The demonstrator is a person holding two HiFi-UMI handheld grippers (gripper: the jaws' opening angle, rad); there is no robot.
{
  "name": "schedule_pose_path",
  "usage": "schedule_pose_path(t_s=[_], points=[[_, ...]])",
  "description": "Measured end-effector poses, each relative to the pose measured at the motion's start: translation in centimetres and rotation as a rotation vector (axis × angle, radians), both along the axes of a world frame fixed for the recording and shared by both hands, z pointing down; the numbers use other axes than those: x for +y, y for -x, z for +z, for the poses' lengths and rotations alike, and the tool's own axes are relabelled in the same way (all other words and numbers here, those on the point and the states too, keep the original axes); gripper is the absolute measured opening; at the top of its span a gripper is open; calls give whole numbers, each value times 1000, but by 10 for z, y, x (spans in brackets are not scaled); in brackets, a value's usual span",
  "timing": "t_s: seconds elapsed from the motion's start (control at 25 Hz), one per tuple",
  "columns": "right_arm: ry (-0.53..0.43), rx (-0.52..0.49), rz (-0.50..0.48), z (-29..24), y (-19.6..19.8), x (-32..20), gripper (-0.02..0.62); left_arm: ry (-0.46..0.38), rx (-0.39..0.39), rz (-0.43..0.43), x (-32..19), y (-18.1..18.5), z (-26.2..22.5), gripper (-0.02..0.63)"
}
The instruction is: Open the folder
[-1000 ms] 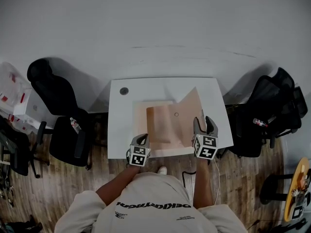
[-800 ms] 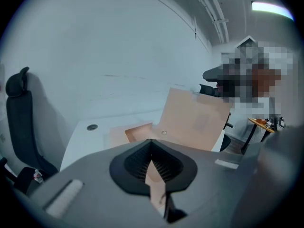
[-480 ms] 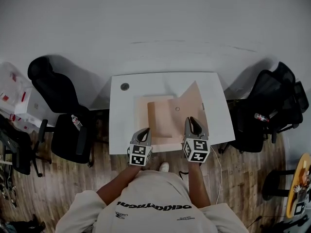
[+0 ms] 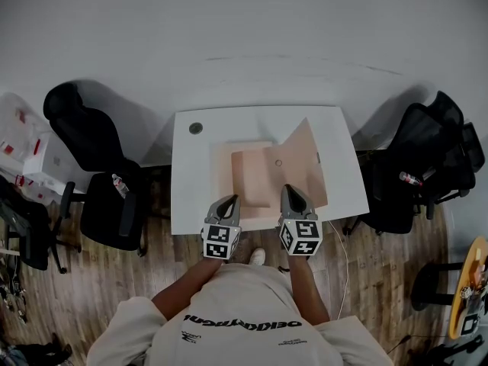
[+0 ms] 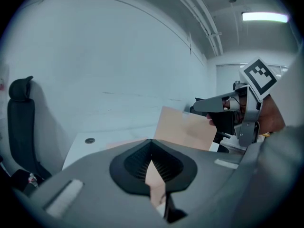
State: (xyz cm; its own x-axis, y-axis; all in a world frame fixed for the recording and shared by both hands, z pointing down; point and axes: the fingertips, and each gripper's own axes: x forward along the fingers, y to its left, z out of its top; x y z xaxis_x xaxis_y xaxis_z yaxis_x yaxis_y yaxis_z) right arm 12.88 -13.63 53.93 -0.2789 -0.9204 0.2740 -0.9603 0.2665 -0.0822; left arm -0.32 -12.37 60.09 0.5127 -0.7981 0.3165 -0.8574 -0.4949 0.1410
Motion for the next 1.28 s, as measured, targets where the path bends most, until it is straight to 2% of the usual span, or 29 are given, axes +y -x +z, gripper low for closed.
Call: schedule_pose_path(t_s=[0.36, 0.52, 1.28], points=[[23, -22, -51, 11, 21, 18, 2, -34, 16, -9, 12, 3, -14, -3], [17, -2, -57, 18, 23, 24, 2, -39, -1, -2, 16, 1, -12, -3], [67, -67, -106, 53, 34, 43, 2, -46, -12, 7, 29, -9, -12, -5]])
